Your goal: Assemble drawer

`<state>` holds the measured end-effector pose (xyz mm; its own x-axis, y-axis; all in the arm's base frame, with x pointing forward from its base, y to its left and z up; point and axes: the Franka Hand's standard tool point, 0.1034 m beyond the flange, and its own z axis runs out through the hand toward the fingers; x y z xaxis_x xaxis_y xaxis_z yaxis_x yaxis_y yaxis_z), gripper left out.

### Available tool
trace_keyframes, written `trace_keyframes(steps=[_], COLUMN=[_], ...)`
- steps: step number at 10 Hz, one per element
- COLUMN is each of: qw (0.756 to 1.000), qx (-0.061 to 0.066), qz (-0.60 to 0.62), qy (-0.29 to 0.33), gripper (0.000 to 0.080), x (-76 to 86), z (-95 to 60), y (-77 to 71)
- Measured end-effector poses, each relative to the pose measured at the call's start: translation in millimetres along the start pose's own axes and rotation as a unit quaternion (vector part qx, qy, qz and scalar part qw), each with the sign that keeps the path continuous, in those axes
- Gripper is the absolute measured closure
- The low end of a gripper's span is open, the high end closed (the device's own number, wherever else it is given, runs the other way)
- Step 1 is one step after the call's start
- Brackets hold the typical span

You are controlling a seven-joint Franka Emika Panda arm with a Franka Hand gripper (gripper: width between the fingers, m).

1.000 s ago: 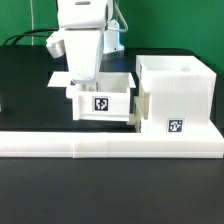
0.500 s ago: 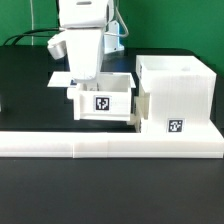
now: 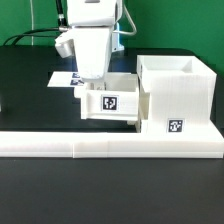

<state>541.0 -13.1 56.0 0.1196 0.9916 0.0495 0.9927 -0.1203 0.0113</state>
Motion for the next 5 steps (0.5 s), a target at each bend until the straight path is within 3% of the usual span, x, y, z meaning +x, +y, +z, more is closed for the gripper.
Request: trace_keyframes(steps=[3,5], qw=[1.0,1.0], qx=[0.01,0.01], qz=[-0.01,-0.008], qy=[0.0,-0.001], gripper=[0.0757,0.0757], x=[1.3,0.1], z=[1.2,1.2], y=[-3.4,-3.4])
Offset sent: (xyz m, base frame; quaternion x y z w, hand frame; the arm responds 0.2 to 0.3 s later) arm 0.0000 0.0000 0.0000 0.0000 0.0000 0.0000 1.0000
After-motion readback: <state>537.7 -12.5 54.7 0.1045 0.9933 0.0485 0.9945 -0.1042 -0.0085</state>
